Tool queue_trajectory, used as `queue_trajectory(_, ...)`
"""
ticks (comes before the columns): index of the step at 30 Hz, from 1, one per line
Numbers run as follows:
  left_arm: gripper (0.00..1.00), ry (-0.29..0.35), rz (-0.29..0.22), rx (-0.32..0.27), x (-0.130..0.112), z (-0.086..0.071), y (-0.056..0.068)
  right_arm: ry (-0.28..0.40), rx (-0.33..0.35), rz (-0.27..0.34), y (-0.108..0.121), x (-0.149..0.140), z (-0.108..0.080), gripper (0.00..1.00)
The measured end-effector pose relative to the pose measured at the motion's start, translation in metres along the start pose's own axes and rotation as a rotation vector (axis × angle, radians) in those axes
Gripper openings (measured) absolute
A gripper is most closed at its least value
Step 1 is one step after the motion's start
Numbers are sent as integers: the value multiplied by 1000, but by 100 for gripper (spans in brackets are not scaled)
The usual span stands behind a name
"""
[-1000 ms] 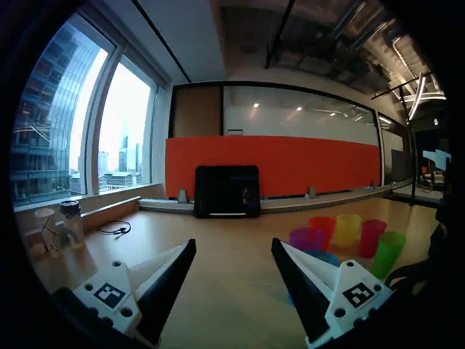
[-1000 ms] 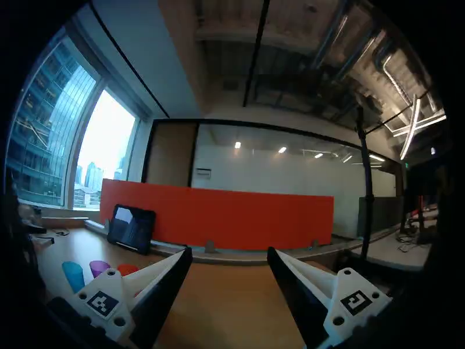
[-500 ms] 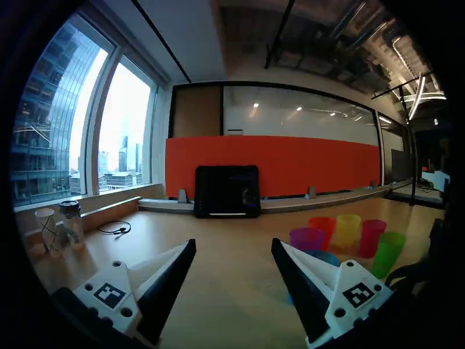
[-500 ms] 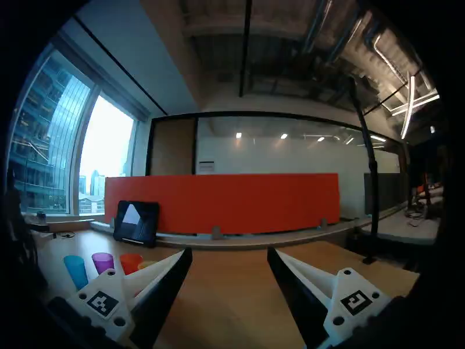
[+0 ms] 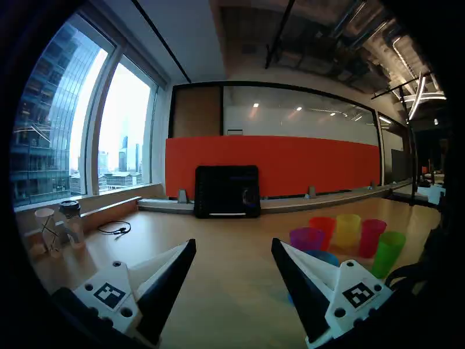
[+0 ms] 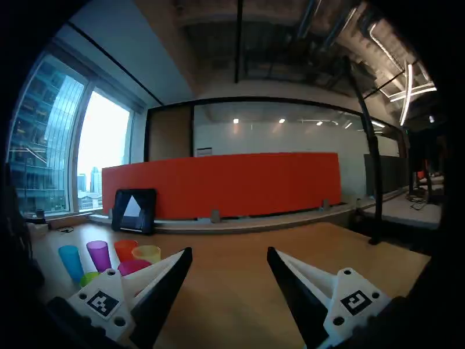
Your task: Pour water
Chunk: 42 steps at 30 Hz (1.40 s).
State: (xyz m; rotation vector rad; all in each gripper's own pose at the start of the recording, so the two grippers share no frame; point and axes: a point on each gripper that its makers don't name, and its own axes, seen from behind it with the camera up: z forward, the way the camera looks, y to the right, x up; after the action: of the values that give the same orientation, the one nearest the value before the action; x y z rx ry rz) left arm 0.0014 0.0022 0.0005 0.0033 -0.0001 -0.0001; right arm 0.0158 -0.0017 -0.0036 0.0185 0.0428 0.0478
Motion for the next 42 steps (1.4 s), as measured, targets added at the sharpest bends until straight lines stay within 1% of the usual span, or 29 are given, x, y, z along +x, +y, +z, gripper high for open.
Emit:
queue_trajectory(15,96,0,1,0,0,0,0,-31,-14,-27,7,-14,6,100)
queue_trajectory(24,96,0,0,0,0,0,0,-41,-19,-50,4,-15,5,99)
queue_trajectory(42,96,0,0,0,0,0,0,-41,-18,-49,4,-16,3,99)
